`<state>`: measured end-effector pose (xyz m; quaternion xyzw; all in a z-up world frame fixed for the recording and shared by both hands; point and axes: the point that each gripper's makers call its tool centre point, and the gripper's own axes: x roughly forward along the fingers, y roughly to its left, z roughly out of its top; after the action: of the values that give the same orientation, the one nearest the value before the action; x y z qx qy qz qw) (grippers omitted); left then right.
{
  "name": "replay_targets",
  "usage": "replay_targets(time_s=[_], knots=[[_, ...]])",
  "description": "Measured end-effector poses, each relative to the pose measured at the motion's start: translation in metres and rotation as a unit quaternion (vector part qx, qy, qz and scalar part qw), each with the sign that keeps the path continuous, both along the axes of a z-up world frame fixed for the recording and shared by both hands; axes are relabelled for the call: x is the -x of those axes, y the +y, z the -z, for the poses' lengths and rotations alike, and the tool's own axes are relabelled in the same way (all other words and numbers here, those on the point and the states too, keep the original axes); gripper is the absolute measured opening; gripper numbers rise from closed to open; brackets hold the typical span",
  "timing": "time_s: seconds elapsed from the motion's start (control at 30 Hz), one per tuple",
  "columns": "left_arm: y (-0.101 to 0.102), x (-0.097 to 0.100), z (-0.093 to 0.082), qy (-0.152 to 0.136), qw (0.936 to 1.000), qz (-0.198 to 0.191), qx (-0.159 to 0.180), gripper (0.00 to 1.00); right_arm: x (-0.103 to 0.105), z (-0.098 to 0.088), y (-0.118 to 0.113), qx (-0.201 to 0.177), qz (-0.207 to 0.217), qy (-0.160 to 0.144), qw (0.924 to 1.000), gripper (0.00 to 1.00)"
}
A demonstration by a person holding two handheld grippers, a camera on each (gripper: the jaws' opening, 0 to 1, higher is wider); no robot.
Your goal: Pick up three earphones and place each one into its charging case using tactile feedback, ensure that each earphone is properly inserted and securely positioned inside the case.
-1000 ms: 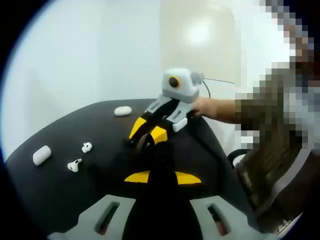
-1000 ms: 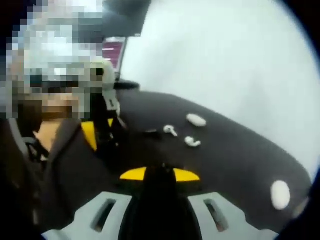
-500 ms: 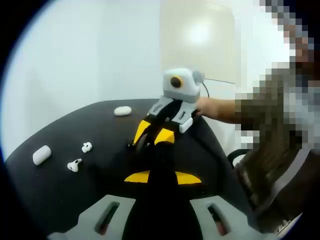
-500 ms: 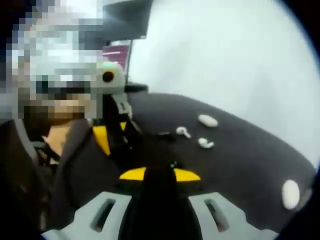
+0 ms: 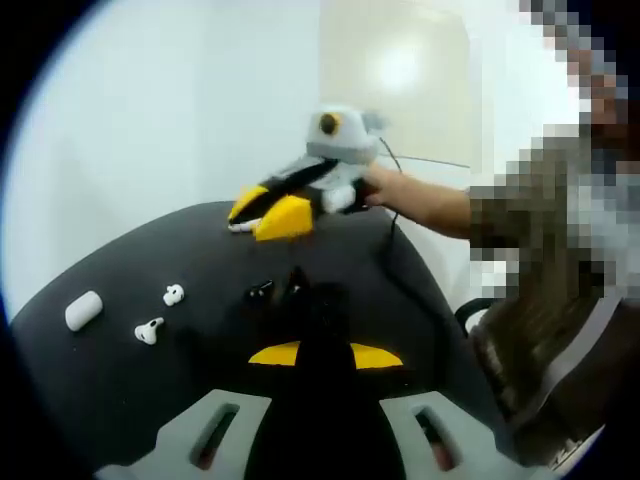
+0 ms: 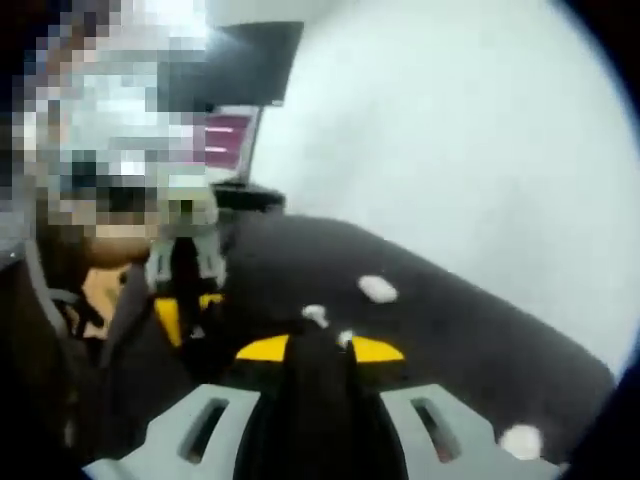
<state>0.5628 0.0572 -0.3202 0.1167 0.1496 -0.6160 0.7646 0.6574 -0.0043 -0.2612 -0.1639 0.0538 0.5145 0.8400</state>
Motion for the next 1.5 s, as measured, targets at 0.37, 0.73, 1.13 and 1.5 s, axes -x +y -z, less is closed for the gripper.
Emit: replay_targets(time_s=[0.37, 0.73, 1.13, 1.5], knots=[[0.0, 0.001, 0.0, -0.001, 1.0, 0.001, 0.001, 0.14, 0.018, 0.043, 0.008, 0.032, -0.116, 0.182, 0.9759, 0.22], [-0.001, 0.001, 0.0, -0.003, 1.0, 0.003, 0.0, 0.14, 0.034, 0.058, 0.007, 0.055, -0.124, 0.169, 0.9762, 0.22], [-0.001, 0.001, 0.0, -0.001, 1.0, 0.002, 0.001, 0.14, 0.049, 0.028, 0.012, 0.02, -0.166, 0.162, 0.9724, 0.2], [0.0, 0.0, 0.0, 0.0, 1.0, 0.003, 0.002, 0.14, 0.03, 0.049, 0.031, 0.138, -0.206, 0.185, 0.9509, 0.16]])
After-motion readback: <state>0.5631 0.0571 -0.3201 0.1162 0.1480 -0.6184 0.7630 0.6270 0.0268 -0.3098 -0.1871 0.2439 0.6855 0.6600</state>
